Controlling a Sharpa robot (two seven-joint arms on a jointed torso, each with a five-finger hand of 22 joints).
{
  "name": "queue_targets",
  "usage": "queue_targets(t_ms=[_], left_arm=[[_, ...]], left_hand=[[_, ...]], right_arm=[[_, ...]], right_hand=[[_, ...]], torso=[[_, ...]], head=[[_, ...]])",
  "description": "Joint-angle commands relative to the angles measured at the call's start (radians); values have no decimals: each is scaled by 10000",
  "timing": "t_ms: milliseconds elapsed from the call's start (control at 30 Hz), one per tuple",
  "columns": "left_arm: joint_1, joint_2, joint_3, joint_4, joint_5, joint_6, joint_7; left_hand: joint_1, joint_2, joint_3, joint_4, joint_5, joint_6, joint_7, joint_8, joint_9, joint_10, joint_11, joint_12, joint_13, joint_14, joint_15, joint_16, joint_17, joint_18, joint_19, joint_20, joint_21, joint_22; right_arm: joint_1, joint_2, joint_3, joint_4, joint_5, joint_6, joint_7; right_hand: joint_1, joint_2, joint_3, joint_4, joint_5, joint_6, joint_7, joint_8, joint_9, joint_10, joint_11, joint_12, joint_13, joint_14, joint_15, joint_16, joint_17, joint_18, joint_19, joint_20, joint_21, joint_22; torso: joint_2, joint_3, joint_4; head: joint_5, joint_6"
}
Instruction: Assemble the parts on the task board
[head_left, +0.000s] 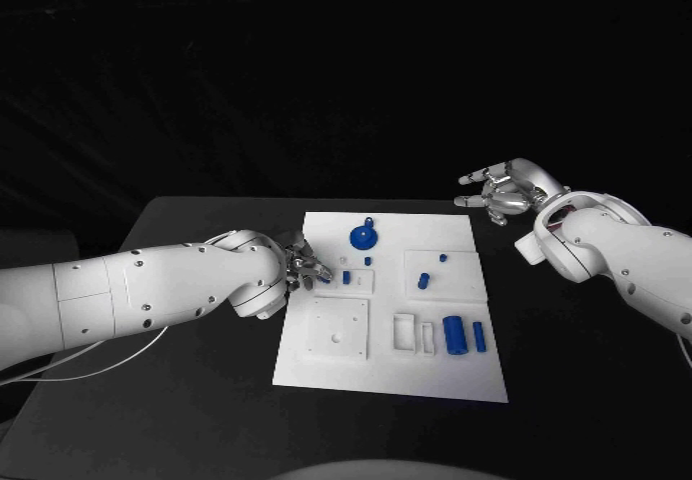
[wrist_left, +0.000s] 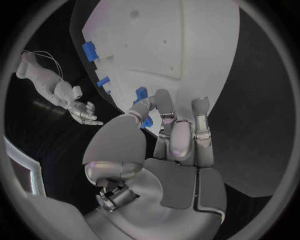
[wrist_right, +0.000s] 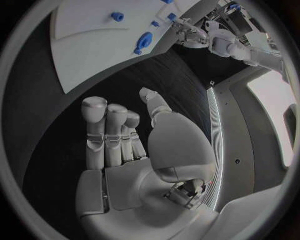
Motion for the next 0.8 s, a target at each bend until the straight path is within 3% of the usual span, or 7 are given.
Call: queue_targets(t_ms=[33,567,800], left_arm=[[-82,61,-64,9,24,598,-313],[-82,138,-65,4,61,751,-378],[-82,148,-66,-17,64,676,-347]], left_hand=[[202,279,-2,60,-43,2001,-1211,12,-10,363,-154,-41,-10,25,14,-59,-15,144,-12,59,9,157],[260,51,-162,317,-76,1973,-1223,23,147,370,-148,-68,-44,22,-1,-126,-59,96,-8,18,-76,153],[311,-28,-396,576,-527,1993,-1241,27,201,364,-149,-65,-47,23,2,-152,-97,85,8,19,-101,157]], right_arm=[[-8,9,4,5,-48,96,57],[-11,2,4,8,-48,96,55],[-11,2,4,14,-48,92,57]], right_hand=[[-98,2,47,-12,37,98,-4,26,17,-14,-53,-56,1,15,-46,-39,-13,154,516,-75,-32,5],[-153,0,51,27,88,96,-4,26,17,-15,-53,-60,-1,18,-47,-38,-11,153,517,-75,-29,7],[-152,-1,54,31,92,98,-5,27,17,-15,-53,-60,-1,18,-47,-39,-12,153,516,-76,-32,6]], torso=[[-2,5,-1],[3,-1,3],[2,-5,15]], head=[[3,-12],[-22,-29],[-26,-14]])
